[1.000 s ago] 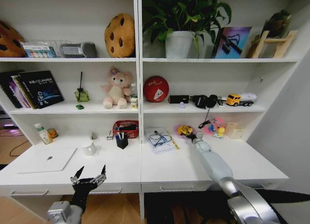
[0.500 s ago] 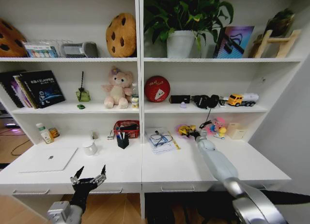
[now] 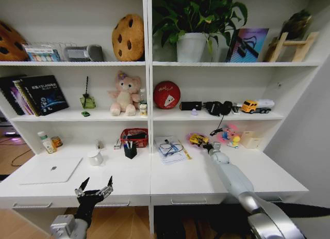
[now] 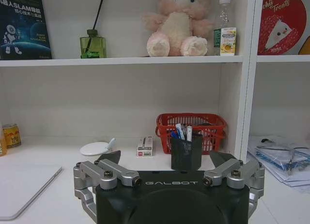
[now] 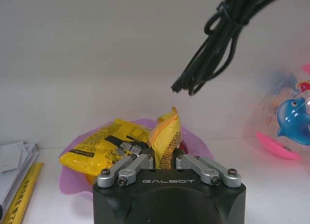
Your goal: Organize the objects on the table.
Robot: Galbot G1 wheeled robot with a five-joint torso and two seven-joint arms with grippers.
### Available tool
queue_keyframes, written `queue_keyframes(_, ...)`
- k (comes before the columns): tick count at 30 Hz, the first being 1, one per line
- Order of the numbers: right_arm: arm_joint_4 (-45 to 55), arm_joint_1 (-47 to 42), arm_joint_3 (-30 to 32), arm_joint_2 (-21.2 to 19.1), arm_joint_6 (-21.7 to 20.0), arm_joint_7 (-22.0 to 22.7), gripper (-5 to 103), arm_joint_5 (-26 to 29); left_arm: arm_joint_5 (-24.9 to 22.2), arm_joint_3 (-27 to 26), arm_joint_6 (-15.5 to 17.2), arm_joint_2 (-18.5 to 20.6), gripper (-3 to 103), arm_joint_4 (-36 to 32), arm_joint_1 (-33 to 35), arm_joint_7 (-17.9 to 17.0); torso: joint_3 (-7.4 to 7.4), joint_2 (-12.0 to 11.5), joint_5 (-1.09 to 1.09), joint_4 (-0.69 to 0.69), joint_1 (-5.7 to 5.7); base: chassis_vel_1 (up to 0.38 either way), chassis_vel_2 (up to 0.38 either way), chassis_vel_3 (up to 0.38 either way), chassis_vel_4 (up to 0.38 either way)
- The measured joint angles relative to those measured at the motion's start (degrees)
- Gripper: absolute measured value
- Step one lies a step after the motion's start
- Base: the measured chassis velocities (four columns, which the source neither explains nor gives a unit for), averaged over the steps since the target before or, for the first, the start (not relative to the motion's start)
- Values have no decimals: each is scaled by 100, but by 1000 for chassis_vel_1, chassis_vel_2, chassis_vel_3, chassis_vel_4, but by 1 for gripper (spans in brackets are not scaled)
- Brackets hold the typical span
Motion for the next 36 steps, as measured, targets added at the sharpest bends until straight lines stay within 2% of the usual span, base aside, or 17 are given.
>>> queue_keyframes(10,-307,247,-279,137,51,-29,13,-35,0,0,0,0,100,0,0,0,0,0,1,2,0,0,0,0,0)
queue_keyframes(12,-186,143,-265,115,8,37,22,-41,0,0,0,0,100,0,0,0,0,0,1,0,0,0,0,0,0)
queue_keyframes(15,26,16,-196,32,-73,98,27,-37,0,0,0,0,100,0,0,0,0,0,1,0,0,0,0,0,0)
queue_keyframes(17,306,-122,-121,-90,-193,139,44,25,0,0,0,0,100,0,0,0,0,0,1,0,0,0,0,0,0)
queue_keyframes(22,846,-379,25,-305,-389,186,44,72,0,0,0,0,100,0,0,0,0,0,1,0,0,0,0,0,0)
queue_keyframes(23,1030,-463,90,-368,-494,205,61,90,0,0,0,0,100,0,0,0,0,0,2,0,0,0,0,0,0)
queue_keyframes(25,1334,-608,201,-482,-621,223,61,107,0,0,0,0,100,0,0,0,0,0,1,0,0,0,0,0,0)
queue_keyframes(26,1536,-714,265,-567,-658,246,71,108,0,0,0,0,100,0,0,0,0,0,1,0,0,0,0,0,0)
queue_keyframes(27,1756,-837,325,-671,-675,270,71,107,0,0,0,0,100,0,0,0,0,0,2,1,0,0,0,0,0)
queue_keyframes(28,2083,-1016,408,-814,-697,290,82,123,0,0,0,0,100,0,0,0,0,0,2,-1,0,0,0,0,0)
queue_keyframes(29,2083,-1016,408,-814,-697,290,82,123,0,0,0,0,100,0,0,0,0,0,2,-1,0,0,0,0,0)
queue_keyframes(31,2666,-1362,570,-1044,-742,315,82,228,0,0,0,0,100,0,0,1,0,0,1,0,0,0,0,0,0)
queue_keyframes(32,3339,-1828,805,-1256,-835,354,93,396,0,0,0,0,100,0,0,1,0,0,0,2,0,0,0,0,0)
queue_keyframes(33,3819,-2230,1027,-1378,-945,396,93,563,0,0,0,0,100,0,0,0,-1,0,0,3,0,0,0,0,0)
queue_keyframes(34,3819,-2230,1027,-1378,-945,396,93,563,0,0,0,0,100,0,0,0,-1,0,0,3,0,0,0,0,0)
queue_keyframes(35,4461,-2786,1318,-1515,-1085,465,99,797,0,0,0,-1,100,0,0,-1,-1,0,3,-1,0,0,0,0,0)
queue_keyframes(36,5057,-3271,1561,-1607,-1155,545,99,968,0,0,0,1,100,0,0,1,-1,0,4,-5,0,0,0,0,0)
